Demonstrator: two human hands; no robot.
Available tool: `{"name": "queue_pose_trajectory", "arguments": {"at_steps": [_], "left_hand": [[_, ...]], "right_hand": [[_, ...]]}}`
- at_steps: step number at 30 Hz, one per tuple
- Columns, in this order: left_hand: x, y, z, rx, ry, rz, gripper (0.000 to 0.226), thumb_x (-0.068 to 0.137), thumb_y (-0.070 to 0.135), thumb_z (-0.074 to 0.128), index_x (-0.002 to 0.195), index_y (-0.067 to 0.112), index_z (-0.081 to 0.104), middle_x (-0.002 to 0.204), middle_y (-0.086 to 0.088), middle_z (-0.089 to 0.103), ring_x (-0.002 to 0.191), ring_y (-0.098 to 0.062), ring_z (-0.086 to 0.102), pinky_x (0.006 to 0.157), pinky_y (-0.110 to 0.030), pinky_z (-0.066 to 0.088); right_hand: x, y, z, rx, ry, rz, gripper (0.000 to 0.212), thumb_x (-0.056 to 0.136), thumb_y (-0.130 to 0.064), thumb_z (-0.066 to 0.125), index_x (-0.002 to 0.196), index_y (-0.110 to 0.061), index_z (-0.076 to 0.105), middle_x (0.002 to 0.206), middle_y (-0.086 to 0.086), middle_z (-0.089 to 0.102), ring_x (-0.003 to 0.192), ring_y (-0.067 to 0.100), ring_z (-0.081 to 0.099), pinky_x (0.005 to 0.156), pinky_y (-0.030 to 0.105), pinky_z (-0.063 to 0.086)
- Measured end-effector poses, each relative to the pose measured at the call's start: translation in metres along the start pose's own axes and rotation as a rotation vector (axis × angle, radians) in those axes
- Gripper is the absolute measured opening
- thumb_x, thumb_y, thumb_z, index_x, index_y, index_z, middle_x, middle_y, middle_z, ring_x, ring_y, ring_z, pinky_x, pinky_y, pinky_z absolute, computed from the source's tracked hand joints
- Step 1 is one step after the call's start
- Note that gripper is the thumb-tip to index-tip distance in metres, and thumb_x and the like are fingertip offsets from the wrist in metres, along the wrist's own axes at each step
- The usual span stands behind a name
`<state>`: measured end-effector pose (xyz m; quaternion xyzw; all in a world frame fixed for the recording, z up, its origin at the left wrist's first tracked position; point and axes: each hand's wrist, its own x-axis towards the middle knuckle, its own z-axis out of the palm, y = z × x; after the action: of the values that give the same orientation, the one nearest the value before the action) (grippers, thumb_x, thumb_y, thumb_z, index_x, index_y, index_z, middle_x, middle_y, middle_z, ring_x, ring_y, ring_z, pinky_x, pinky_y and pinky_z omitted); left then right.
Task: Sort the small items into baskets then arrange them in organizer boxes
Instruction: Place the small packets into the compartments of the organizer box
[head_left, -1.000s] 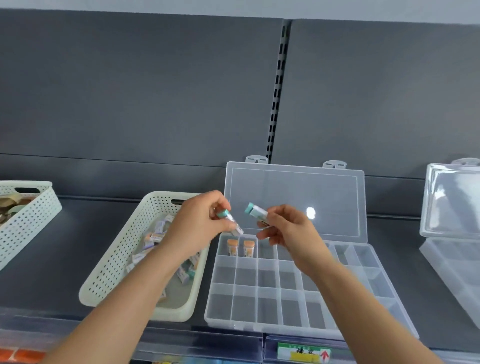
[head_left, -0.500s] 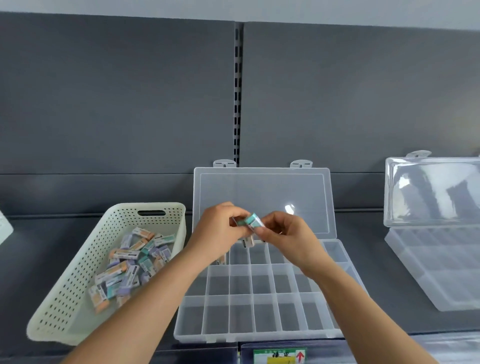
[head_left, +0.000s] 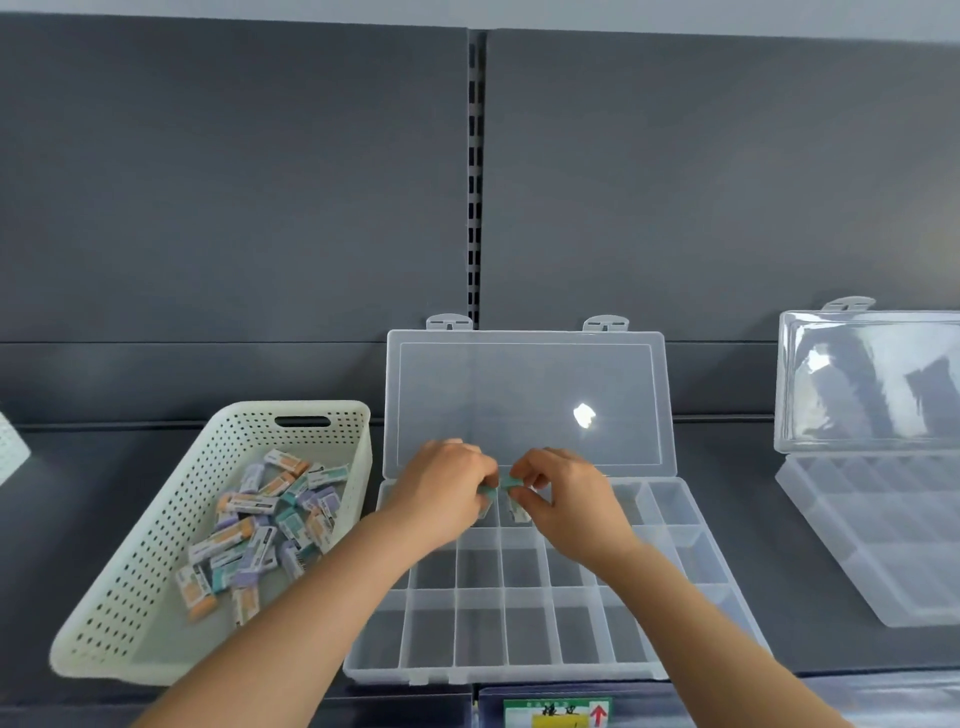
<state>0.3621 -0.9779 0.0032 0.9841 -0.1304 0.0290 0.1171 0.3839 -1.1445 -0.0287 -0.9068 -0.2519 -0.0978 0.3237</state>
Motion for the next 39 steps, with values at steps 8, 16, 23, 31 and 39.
{"name": "queue_pose_trajectory", "arguments": {"at_steps": [8,16,23,31,39], "left_hand": [[-0.001,-0.006,0.009,-0.022,0.014,0.015,0.017,0.09,0.023,0.063,0.106,0.022,0.068,0.1,0.007,0.064,0.096,-0.015,0.051,0.085,-0.028,0.037],[-0.003,-0.009,0.01,-0.033,0.035,0.002,0.018,0.09,0.025,0.063,0.107,0.024,0.069,0.102,0.008,0.064,0.096,-0.014,0.051,0.084,-0.028,0.039],[-0.004,-0.011,0.01,-0.075,0.044,-0.013,0.018,0.088,0.024,0.066,0.105,0.023,0.07,0.1,0.007,0.065,0.093,-0.013,0.051,0.078,-0.027,0.044],[-0.012,-0.022,-0.008,-0.102,0.103,-0.014,0.02,0.088,0.026,0.065,0.107,0.022,0.069,0.101,0.008,0.065,0.098,-0.013,0.051,0.082,-0.028,0.043],[-0.073,-0.087,-0.048,-0.005,0.105,-0.329,0.017,0.091,0.022,0.061,0.105,0.022,0.069,0.102,0.006,0.065,0.092,-0.011,0.058,0.085,-0.03,0.049]], "right_hand": [[-0.004,0.01,0.008,-0.113,-0.024,-0.008,0.012,0.082,-0.022,0.069,0.092,-0.016,0.069,0.084,-0.003,0.069,0.083,0.017,0.057,0.068,0.03,0.05],[-0.001,0.013,0.01,-0.14,0.005,-0.004,0.014,0.076,-0.025,0.075,0.083,-0.015,0.069,0.082,-0.002,0.062,0.082,0.017,0.049,0.064,0.031,0.048],[-0.001,0.014,0.012,-0.104,-0.017,0.008,0.013,0.079,-0.027,0.074,0.084,-0.015,0.069,0.078,-0.004,0.064,0.076,0.011,0.046,0.063,0.026,0.046],[0.0,0.008,0.005,-0.207,0.054,-0.022,0.031,0.07,-0.049,0.07,0.088,-0.023,0.073,0.075,-0.005,0.06,0.077,0.015,0.051,0.057,0.027,0.049],[0.025,-0.076,0.026,-0.062,-0.061,-0.29,0.032,0.078,-0.048,0.061,0.091,-0.021,0.073,0.083,-0.004,0.066,0.081,0.017,0.056,0.063,0.029,0.051]]}}
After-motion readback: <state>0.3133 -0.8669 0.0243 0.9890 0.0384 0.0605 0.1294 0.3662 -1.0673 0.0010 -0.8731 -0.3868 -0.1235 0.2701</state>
